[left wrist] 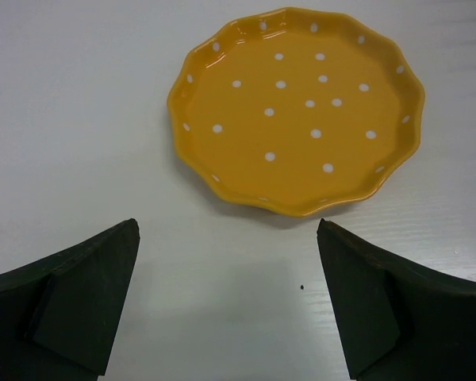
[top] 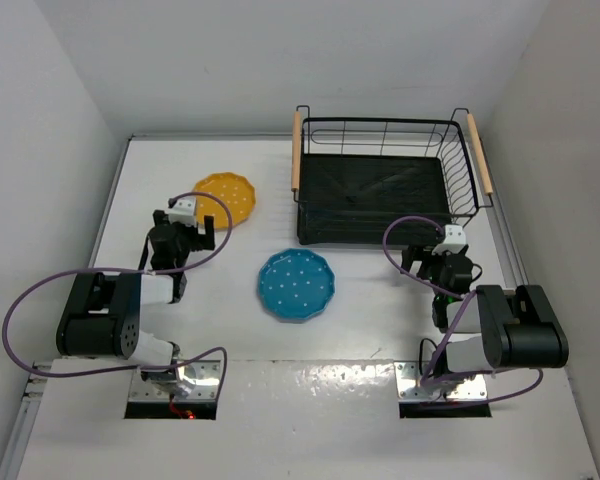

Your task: Load the plates into the dish rack

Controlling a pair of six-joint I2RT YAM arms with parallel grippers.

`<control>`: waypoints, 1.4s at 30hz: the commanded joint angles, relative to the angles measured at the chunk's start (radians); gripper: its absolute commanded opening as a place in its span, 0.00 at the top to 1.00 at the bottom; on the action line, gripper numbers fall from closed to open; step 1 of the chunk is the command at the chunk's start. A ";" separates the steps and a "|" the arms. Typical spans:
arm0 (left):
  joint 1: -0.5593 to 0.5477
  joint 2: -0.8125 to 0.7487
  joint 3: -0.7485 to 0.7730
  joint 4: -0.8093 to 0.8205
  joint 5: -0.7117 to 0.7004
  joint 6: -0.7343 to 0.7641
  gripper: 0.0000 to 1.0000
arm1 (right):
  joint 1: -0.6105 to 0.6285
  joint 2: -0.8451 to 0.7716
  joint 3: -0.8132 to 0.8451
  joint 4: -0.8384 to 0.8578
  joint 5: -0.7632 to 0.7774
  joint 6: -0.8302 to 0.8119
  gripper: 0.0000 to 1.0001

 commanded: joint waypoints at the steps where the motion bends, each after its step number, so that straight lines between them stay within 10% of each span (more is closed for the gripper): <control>1: -0.010 -0.002 0.012 0.024 0.015 0.025 0.00 | 0.002 -0.013 -0.051 0.047 -0.011 0.013 0.00; 10: -0.001 -0.140 0.172 -0.324 0.342 0.115 0.00 | 0.019 -0.285 -0.100 -0.112 -0.085 0.001 0.00; 12: -0.001 -0.181 0.212 -0.416 0.339 0.195 0.00 | 0.025 -0.463 -0.068 -0.467 -0.148 -0.018 0.00; 22: 0.024 -0.172 0.576 -0.902 -0.034 0.151 0.00 | 0.119 -0.896 0.183 -1.140 -0.179 -0.212 0.00; 35: 0.183 0.324 1.262 -1.538 0.393 0.035 0.12 | 0.119 -0.504 1.064 -1.367 -0.418 0.060 0.00; 42: 0.191 0.680 1.677 -1.758 0.304 0.034 0.23 | 0.103 -0.274 1.328 -1.474 -0.231 0.191 0.15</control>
